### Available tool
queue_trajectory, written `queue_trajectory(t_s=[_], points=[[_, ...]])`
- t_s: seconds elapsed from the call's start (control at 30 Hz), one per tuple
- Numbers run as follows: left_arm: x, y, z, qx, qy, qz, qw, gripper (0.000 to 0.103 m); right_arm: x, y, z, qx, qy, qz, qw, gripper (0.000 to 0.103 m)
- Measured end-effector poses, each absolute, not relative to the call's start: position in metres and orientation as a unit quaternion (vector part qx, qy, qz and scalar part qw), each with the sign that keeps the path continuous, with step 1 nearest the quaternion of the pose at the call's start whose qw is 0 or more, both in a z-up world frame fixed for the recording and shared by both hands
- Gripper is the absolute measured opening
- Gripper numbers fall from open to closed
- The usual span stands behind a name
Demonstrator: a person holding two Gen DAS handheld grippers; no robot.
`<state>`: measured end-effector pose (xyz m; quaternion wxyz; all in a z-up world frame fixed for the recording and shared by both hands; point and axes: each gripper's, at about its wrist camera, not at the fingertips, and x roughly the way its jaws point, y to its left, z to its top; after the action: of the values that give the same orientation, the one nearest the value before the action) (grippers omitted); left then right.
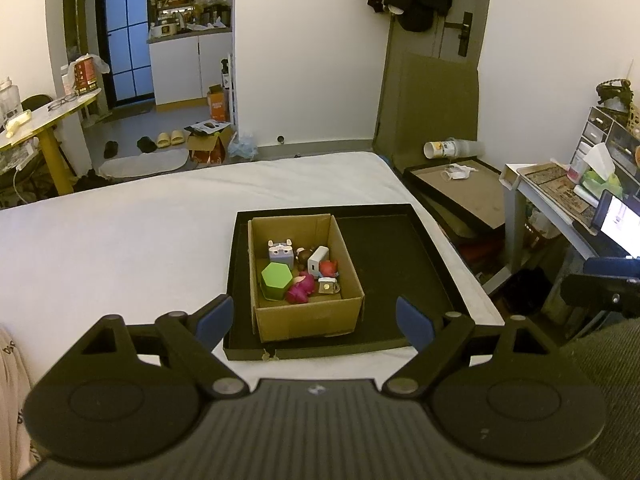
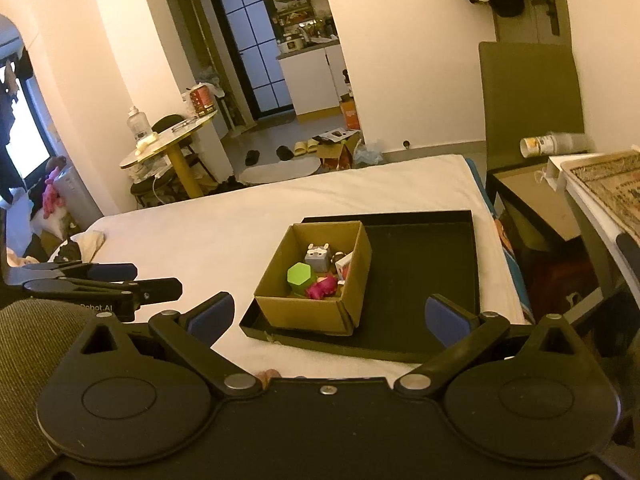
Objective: Organize rigid objects
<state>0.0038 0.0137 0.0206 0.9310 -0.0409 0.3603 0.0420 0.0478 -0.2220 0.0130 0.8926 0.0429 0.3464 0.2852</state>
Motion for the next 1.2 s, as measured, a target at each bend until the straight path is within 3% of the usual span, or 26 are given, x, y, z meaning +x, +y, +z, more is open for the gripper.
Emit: queue_trajectory(t_s=[1.2], points=[[0.0004,0.0122,0.0245,-0.038,0.355,0.051,0.933,0.087,0.0452,-0.2199,0.0089,0.051,0.351,0.284,0.891,0.103]])
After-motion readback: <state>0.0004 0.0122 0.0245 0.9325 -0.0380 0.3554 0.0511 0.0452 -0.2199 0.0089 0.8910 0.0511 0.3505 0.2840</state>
